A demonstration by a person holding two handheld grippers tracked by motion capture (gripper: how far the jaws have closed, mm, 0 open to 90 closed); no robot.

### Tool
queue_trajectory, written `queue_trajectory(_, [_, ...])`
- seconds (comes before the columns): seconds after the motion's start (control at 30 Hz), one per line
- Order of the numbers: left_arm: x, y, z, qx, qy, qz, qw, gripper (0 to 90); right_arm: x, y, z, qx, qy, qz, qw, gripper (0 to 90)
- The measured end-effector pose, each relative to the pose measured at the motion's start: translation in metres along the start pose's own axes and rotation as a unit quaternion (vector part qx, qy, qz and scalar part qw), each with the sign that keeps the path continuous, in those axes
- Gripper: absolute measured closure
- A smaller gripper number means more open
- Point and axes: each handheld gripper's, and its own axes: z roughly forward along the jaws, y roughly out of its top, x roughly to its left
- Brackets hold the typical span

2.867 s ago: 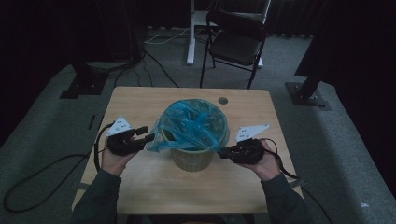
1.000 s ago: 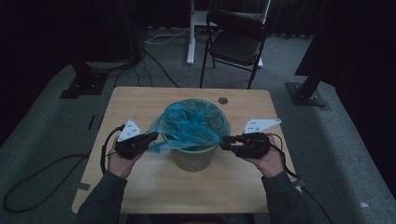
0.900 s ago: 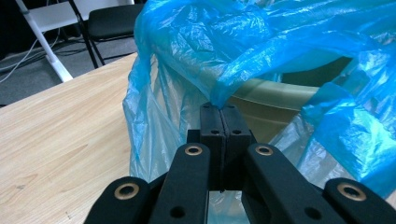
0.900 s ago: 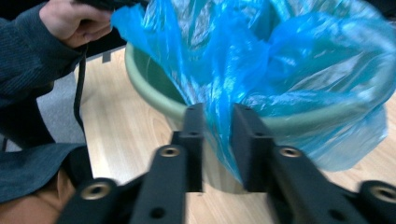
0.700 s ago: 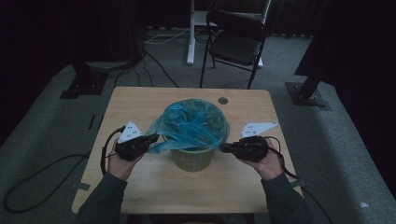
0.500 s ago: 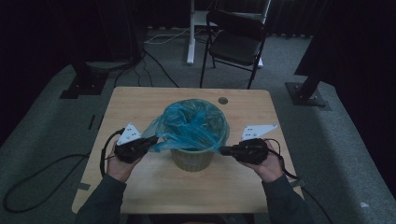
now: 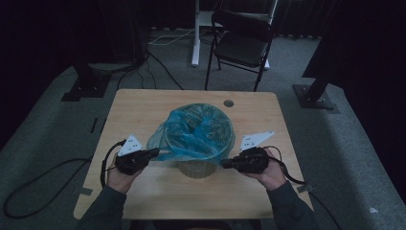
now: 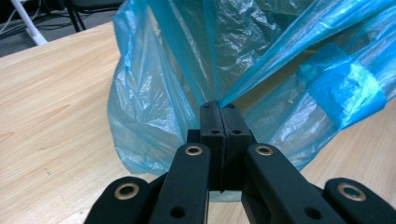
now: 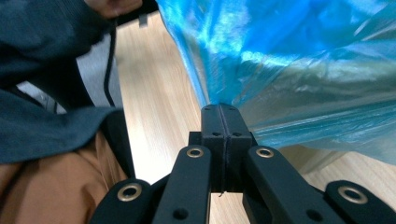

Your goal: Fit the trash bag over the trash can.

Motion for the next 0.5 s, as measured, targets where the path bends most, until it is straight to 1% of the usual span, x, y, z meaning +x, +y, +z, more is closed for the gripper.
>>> queue_trajectory(0.03, [0.0,0.0,0.0,0.0,0.0,0.0,1.0,89.6,0.0,0.0,0.0,0.0,0.0,0.0,1.0,90.0])
queue_trajectory(0.07, [-0.004,0.0,0.0,-0.004,-0.008,0.005,0.9999,89.6,-0.001,-0.001,0.006,0.022,-0.009,-0.004,0.9997,90.0])
queue_trajectory(0.1, [-0.004,0.0,0.0,-0.004,-0.008,0.005,0.9999,89.6,-0.001,-0.001,0.006,0.022,-0.009,-0.004,0.9997,90.0])
queue_trajectory(0.13, [-0.008,-0.001,0.0,0.001,-0.014,0.01,0.9999,89.7,-0.003,-0.002,0.011,0.036,-0.017,-0.001,0.9992,90.0])
queue_trajectory(0.17, [-0.008,-0.001,0.0,0.001,-0.014,0.01,0.9999,89.6,-0.003,-0.002,0.011,0.036,-0.017,-0.001,0.9992,90.0])
queue_trajectory(0.2, [-0.009,-0.003,0.003,0.012,-0.015,0.016,0.9997,89.6,-0.004,-0.003,0.012,0.039,-0.019,0.002,0.9991,90.0])
queue_trajectory(0.23, [-0.01,-0.004,0.005,0.018,-0.012,0.018,0.9996,89.7,-0.006,-0.003,0.014,0.041,-0.019,0.006,0.999,90.0])
queue_trajectory(0.27, [-0.008,-0.006,0.01,0.03,-0.009,0.013,0.9994,89.7,-0.005,-0.003,0.014,0.037,-0.017,0.005,0.9991,90.0])
queue_trajectory(0.3, [-0.008,-0.006,0.01,0.03,-0.009,0.013,0.9994,89.6,-0.005,-0.003,0.014,0.037,-0.017,0.005,0.9991,90.0])
queue_trajectory(0.33, [-0.002,-0.01,0.017,0.043,-0.012,-0.002,0.999,89.7,-0.004,-0.002,0.012,0.03,-0.014,0.004,0.9994,90.0])
queue_trajectory(0.37, [-0.002,-0.01,0.017,0.043,-0.012,-0.002,0.999,89.7,-0.004,-0.002,0.012,0.03,-0.014,0.004,0.9994,90.0])
queue_trajectory(0.4, [0.002,-0.013,0.023,0.056,-0.015,-0.012,0.9983,89.6,-0.004,-0.002,0.011,0.035,-0.02,0.007,0.9992,90.0])
queue_trajectory(0.43, [0.002,-0.013,0.023,0.056,-0.015,-0.012,0.9983,89.6,-0.004,-0.002,0.011,0.035,-0.02,0.007,0.9992,90.0])
queue_trajectory(0.47, [0.005,-0.015,0.028,0.063,-0.018,-0.022,0.9976,89.5,-0.008,-0.005,0.012,0.049,-0.03,0.011,0.9983,90.0])
queue_trajectory(0.5, [0.005,-0.015,0.028,0.063,-0.018,-0.022,0.9976,89.0,-0.008,-0.005,0.012,0.049,-0.03,0.011,0.9983,90.0])
